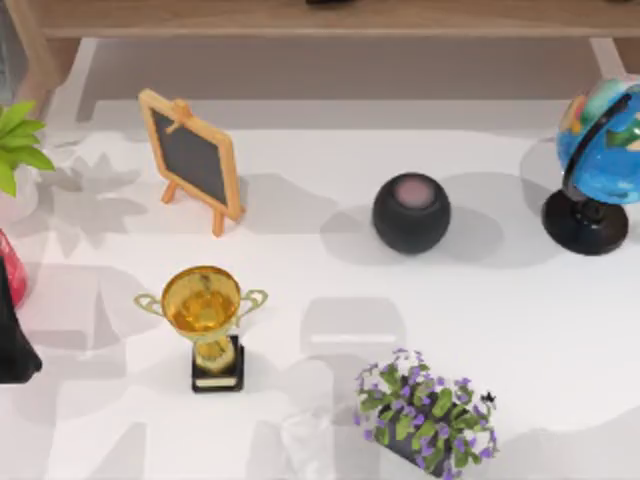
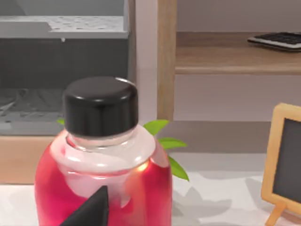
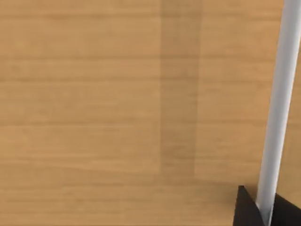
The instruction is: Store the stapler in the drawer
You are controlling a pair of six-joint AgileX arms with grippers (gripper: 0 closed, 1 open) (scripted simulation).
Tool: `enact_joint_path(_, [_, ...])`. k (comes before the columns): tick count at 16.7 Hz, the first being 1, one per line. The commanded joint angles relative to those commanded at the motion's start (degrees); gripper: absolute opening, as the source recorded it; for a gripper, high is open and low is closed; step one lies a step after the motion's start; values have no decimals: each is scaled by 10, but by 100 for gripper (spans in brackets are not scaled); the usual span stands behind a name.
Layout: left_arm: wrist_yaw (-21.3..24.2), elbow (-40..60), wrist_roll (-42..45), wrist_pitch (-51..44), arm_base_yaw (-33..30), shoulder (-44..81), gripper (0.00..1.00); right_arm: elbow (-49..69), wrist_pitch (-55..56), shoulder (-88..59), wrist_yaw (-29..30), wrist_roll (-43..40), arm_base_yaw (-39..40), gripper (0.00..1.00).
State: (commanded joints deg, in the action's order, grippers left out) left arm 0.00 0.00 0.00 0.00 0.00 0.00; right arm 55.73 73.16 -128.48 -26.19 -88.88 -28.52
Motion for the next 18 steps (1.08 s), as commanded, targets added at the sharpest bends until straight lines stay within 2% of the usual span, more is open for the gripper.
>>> enact_joint_path(6, [0, 0, 0, 0, 0, 0, 100, 9, -12, -9, 7, -1, 3, 0])
enact_joint_path(13, [0, 0, 0, 0, 0, 0, 100, 153, -86, -66, 34, 0, 31, 0])
enact_joint_path(18, [0, 0, 0, 0, 0, 0, 100, 161, -94, -75, 40, 0, 36, 0])
